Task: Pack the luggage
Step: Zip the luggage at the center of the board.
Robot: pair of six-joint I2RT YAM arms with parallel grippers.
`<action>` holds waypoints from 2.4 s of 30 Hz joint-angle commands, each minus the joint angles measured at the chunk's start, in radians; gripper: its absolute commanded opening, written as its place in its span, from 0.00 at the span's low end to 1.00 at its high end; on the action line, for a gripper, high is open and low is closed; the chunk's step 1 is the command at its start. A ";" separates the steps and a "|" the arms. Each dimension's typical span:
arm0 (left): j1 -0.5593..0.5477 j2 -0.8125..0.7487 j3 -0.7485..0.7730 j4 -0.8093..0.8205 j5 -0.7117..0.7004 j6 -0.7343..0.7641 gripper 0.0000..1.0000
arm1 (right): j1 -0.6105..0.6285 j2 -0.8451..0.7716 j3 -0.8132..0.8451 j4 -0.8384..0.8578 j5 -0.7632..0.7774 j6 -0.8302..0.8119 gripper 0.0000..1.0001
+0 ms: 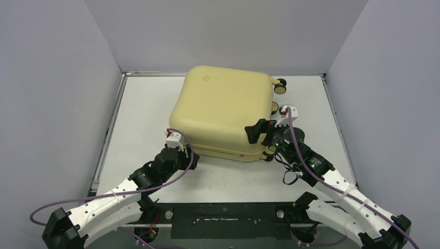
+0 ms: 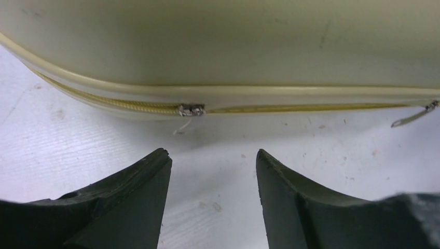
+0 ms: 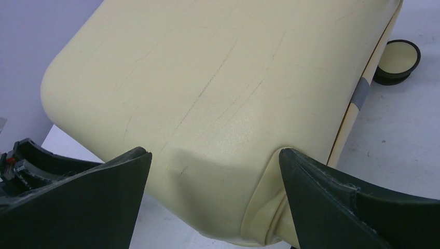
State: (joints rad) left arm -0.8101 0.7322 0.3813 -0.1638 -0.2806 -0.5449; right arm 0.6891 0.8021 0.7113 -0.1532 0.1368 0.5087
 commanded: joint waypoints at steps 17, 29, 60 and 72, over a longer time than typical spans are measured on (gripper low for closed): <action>-0.003 -0.114 -0.235 0.465 -0.161 0.013 0.67 | 0.012 -0.141 -0.036 -0.044 -0.022 -0.049 1.00; 0.021 -0.033 -0.255 0.597 -0.158 0.045 0.46 | 0.012 -0.139 -0.038 -0.021 -0.022 -0.030 1.00; 0.094 -0.132 -0.233 0.306 -0.277 -0.100 0.00 | 0.011 -0.137 -0.039 -0.023 -0.013 -0.039 1.00; 0.069 -0.238 -0.116 0.077 -0.158 -0.109 0.97 | 0.012 -0.137 -0.055 -0.010 -0.002 -0.070 1.00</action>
State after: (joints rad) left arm -0.7197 0.5148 0.1734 -0.0498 -0.5133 -0.6754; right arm 0.6952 0.6727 0.6693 -0.2173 0.1108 0.4603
